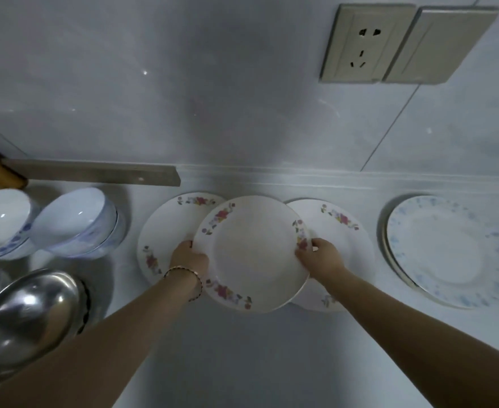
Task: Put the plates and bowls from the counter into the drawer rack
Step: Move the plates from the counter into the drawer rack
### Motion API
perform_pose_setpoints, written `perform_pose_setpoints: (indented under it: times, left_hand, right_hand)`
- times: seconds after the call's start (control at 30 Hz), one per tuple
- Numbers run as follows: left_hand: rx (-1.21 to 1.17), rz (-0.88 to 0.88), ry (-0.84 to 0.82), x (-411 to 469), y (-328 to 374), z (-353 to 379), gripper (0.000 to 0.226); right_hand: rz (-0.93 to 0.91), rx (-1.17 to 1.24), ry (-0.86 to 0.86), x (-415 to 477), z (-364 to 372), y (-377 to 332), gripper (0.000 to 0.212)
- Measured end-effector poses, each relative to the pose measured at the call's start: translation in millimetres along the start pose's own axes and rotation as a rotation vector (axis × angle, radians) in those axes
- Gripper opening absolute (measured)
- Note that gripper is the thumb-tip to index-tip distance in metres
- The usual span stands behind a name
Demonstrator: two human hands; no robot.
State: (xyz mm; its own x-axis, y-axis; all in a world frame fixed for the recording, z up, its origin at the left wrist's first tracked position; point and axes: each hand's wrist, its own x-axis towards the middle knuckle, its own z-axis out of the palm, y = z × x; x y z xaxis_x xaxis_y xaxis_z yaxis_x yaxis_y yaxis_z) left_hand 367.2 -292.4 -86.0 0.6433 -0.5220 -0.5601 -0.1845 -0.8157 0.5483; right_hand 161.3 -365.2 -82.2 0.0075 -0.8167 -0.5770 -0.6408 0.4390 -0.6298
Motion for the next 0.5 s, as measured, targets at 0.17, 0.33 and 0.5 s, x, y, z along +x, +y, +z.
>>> perform_pose_setpoints:
  times: [0.17, 0.33, 0.5]
  left_hand:
    - [-0.059, 0.070, -0.116, -64.8, -13.2, -13.7, 0.042]
    - [-0.141, 0.066, -0.234, -152.9, -41.5, -14.3, 0.069]
    - [-0.223, 0.072, -0.193, -240.8, -89.3, 0.0, 0.015]
  right_hand:
    - [-0.056, 0.031, 0.036, -52.3, -35.0, 30.0, 0.029]
    - [-0.153, 0.013, 0.035, -124.2, -73.3, 71.3, 0.022]
    - [-0.184, 0.005, 0.051, -198.3, -93.9, 129.7, 0.022]
